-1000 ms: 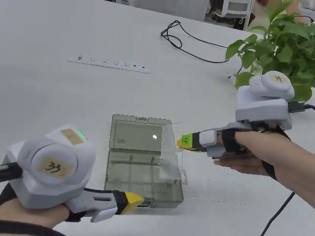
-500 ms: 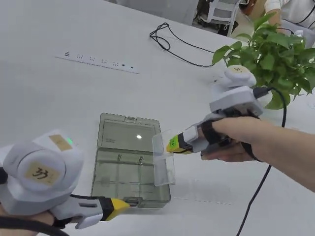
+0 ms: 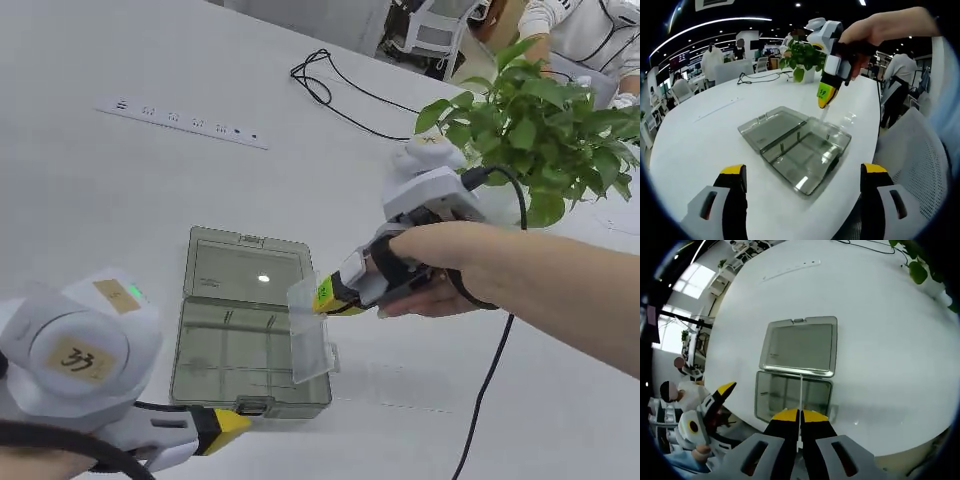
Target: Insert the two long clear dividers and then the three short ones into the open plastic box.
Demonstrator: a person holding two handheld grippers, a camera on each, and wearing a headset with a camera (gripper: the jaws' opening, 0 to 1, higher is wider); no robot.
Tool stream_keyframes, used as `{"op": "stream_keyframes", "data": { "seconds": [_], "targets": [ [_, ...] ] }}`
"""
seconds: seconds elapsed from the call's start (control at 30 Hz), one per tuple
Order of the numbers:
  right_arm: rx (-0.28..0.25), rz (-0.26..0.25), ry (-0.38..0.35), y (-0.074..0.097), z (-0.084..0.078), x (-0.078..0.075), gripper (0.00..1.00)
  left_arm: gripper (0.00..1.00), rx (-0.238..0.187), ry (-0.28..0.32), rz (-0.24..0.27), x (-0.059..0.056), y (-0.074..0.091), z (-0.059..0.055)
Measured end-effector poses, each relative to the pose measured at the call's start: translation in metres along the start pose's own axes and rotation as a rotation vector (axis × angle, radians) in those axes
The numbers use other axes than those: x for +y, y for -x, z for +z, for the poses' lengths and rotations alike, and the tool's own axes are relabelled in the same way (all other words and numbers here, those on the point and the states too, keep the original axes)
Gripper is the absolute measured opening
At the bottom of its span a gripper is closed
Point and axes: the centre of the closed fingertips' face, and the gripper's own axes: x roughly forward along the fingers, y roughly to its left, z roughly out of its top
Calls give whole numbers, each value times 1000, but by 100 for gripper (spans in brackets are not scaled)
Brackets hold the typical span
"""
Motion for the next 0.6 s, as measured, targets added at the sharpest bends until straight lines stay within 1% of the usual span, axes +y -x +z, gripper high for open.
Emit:
{"op": "stream_keyframes", "data": {
  "seconds": [0.07,0.23,0.33,0.37,0.47,0.57,0.6],
  "targets": [
    [21,-11,4,-3,-3,-1,2,96,3,1,0,0,1,-2],
    [40,-27,4,-11,-5,-1,2,96,3,5,-1,-1,2,-5],
    [43,-33,6,-14,-4,0,2,97,4,9,-4,-2,2,-7],
    [51,-37,10,-14,-4,1,2,96,3,10,-3,-2,2,-7],
    [47,-43,14,-14,-4,1,2,96,2,13,0,0,3,-8],
    [50,-44,11,-17,-4,0,2,96,3,18,-1,0,3,-10],
    [61,-50,13,-16,-7,0,2,96,4,18,0,1,3,-10]
  ]
}}
